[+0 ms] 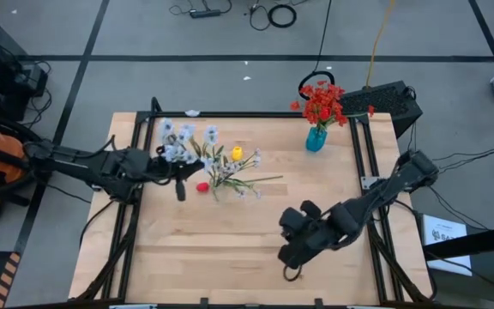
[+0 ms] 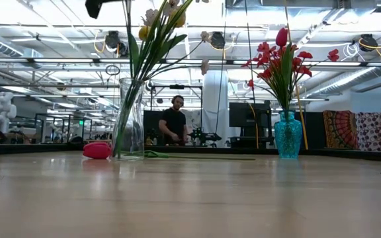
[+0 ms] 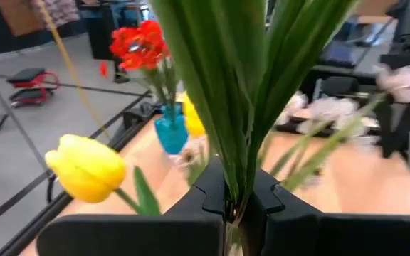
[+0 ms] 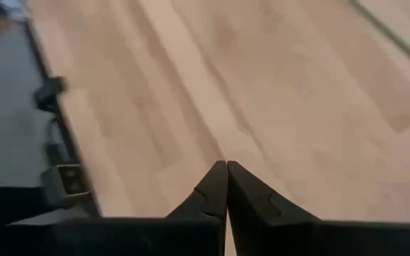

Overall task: Sort flowers into vase by color
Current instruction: Put the white flowers into the transparent flower vase

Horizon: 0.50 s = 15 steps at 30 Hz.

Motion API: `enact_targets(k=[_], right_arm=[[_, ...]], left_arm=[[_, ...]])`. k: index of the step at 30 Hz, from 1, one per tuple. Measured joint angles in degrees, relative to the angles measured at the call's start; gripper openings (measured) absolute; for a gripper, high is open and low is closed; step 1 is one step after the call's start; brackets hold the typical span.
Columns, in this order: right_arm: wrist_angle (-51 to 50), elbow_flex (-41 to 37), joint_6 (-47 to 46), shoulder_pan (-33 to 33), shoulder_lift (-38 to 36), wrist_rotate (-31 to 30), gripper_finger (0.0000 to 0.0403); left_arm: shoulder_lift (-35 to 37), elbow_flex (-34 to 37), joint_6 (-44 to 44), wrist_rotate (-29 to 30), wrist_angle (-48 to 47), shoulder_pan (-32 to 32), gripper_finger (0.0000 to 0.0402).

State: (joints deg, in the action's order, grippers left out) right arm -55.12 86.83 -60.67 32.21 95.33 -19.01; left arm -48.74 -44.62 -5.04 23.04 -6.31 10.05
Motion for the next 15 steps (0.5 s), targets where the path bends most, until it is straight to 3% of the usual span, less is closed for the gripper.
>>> enact_targets(k=[7, 15], right_arm=[[23.4, -25.7, 3.3, -3.0, -15.4, 0.5, 0.0001], [39.8, -49.8, 1.1, -10.2, -28.1, 1.4, 0.0000]], left_arm=[[-3.0, 0.0, -2.3, -1.1, 0.2, -3.9, 0.0011], [-9.8, 0.0, -6.9, -1.3, -0.2, -4.3, 0.0011]])
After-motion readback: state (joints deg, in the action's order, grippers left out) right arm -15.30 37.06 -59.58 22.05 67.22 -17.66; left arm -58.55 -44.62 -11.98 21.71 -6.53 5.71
